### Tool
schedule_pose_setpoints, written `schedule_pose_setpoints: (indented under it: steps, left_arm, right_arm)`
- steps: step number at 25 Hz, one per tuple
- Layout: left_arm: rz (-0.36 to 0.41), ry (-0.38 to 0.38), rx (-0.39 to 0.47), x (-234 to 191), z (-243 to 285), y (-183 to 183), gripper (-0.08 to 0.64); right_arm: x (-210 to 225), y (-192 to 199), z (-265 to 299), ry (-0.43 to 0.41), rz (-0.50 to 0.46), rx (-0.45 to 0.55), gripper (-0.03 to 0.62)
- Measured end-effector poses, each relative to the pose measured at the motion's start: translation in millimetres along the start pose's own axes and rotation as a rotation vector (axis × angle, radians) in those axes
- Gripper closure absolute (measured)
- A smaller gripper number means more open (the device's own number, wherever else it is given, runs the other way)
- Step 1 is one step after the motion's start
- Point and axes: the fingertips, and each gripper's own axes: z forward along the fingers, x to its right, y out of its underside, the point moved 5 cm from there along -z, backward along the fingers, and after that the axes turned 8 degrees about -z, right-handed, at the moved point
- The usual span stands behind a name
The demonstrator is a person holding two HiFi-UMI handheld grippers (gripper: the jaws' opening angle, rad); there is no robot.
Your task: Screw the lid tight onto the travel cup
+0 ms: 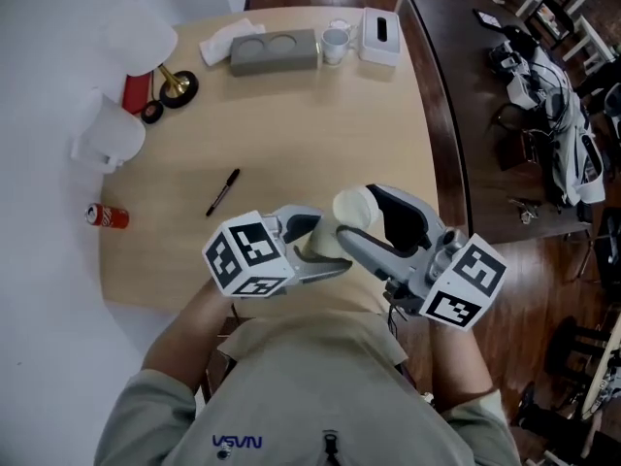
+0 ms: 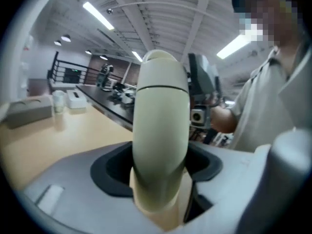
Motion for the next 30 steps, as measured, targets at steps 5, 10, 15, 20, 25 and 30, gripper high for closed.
schedule_pose_setpoints:
  steps: [5, 10, 15, 20, 25, 30]
  left_arm:
    - [0.020, 0.453, -0.040, 39.7, -19.3, -6.2, 0.242]
    - [0.054, 0.636, -0.153, 60.5, -24.4, -3.2, 0.242]
    - [0.070, 0.690, -0.226, 69.9, -20.2, 2.7, 0.242]
    - [0.073, 0.677, -0.206, 69.0, -18.0, 2.3, 0.242]
    - [0.136, 0.480, -0.187, 51.1, -11.6, -1.0, 0.244]
    - [0.226, 0.159, -0.166, 22.9, -2.9, -5.2, 0.244]
  right_arm:
    - [-23.2, -18.0, -9.9, -0.335, -0.019, 0.008, 0.298]
    - [-48.7, -26.0, -10.2, -0.562, -0.038, -0.020, 0.285]
    - [-57.3, -26.3, -10.8, -0.652, -0.063, -0.032, 0.285]
    - [-56.0, -23.4, -11.2, -0.640, -0.070, -0.038, 0.290]
    - [-44.2, -18.7, -7.3, -0.516, -0.103, -0.059, 0.304]
    - [-26.1, -10.6, 2.9, -0.270, -0.184, -0.105, 0.305]
